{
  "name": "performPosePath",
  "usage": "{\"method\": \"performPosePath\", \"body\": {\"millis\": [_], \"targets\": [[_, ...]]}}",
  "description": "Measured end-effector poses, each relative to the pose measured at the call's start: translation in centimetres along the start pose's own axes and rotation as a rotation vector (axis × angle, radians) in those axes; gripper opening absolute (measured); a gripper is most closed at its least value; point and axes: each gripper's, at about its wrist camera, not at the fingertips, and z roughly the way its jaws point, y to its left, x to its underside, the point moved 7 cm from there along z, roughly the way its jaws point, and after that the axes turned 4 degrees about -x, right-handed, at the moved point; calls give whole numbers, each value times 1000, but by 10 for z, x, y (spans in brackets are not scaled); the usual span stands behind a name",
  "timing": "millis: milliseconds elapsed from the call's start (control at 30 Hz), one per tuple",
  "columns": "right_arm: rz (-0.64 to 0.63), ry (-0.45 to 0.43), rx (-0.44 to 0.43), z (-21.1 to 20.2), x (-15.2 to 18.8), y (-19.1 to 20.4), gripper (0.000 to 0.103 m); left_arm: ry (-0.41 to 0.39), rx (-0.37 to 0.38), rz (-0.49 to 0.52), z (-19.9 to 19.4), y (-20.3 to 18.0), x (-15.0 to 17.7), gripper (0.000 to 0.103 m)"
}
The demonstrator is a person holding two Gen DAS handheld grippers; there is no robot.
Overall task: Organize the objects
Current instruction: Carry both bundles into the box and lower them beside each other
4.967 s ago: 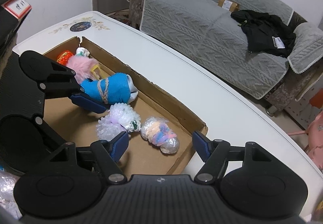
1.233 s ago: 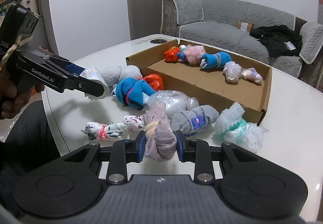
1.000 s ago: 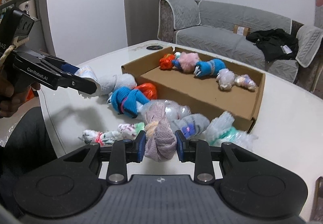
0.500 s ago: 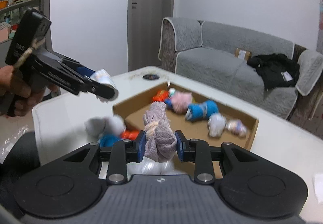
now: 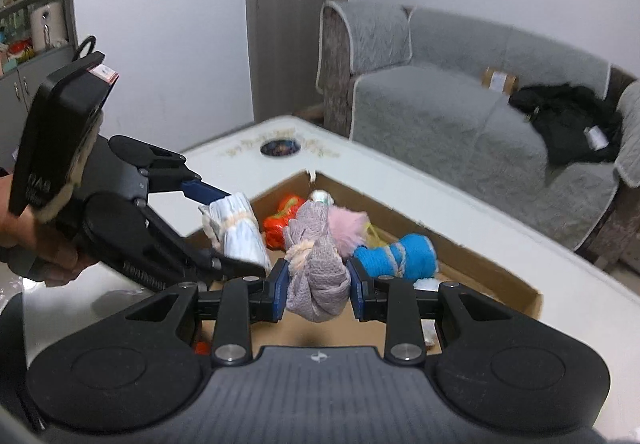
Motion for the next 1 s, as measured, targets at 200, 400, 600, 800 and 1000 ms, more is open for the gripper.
{"method": "performPosePath", "body": {"millis": [200, 400, 600, 800, 1000], "targets": [[21, 99, -41, 53, 4, -13, 28, 50, 10, -6, 24, 5, 7, 85], [-1, 168, -52, 76, 12, -13, 28, 79, 6, 2, 36, 9, 12, 85], [-6, 227, -64, 89, 20, -15, 28, 81, 2, 25, 39, 4, 11, 85], [2, 281, -78, 96, 22, -14, 29, 106, -22, 52, 44, 3, 10, 86], [-11, 315, -73, 95, 22, -14, 29, 128, -39, 70, 48, 2, 10, 87]]}}
